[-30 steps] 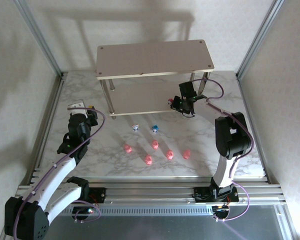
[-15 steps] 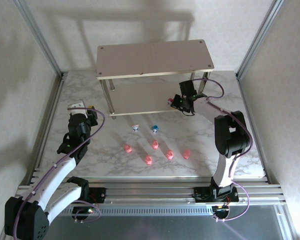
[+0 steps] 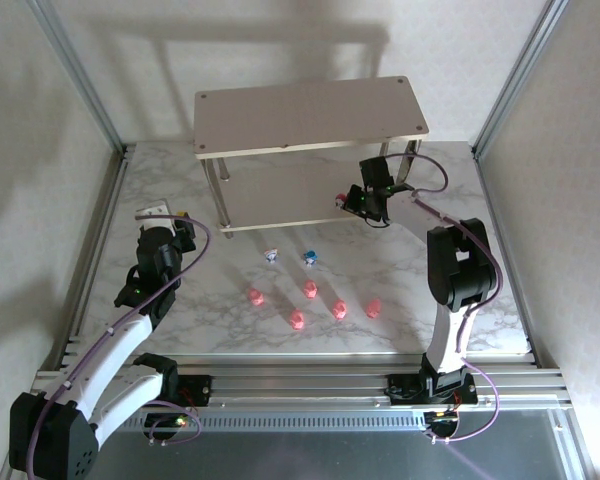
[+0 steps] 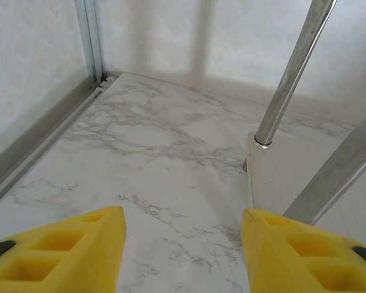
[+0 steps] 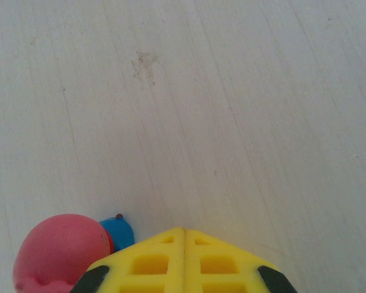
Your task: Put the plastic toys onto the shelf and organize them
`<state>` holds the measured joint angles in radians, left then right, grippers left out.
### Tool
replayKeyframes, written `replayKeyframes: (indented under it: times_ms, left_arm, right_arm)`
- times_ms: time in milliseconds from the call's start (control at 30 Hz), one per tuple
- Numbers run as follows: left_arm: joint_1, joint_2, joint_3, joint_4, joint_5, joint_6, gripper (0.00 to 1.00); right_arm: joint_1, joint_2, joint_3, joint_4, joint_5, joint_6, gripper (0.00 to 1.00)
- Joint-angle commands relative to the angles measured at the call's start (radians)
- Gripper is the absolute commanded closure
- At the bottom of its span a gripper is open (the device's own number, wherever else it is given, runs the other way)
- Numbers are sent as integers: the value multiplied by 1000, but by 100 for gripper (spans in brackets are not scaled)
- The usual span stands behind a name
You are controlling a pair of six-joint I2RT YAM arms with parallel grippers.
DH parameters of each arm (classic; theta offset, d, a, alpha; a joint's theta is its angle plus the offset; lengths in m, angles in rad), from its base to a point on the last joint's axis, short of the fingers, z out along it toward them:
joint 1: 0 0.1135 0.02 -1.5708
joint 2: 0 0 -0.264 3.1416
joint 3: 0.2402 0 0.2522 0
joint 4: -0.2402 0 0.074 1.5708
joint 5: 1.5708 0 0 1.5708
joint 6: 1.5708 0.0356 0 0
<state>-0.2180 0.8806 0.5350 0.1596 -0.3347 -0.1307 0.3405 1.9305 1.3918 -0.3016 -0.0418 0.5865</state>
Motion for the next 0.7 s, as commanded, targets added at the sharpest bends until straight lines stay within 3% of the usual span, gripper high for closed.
replayKeyframes:
  times_ms: [0,467,667]
  left_arm:
    - [9,2,-9,12,-19,12,47]
    - [11,6,-9,12,-19,11,47]
    - [8,-2,-9,6,-17,7,47]
  right_arm:
    - [-19,27,39,-18,24,-17,99]
    - [-20,18,33,-7,39,-20,98]
    - [-21,-45,-18,26,83,-27,86]
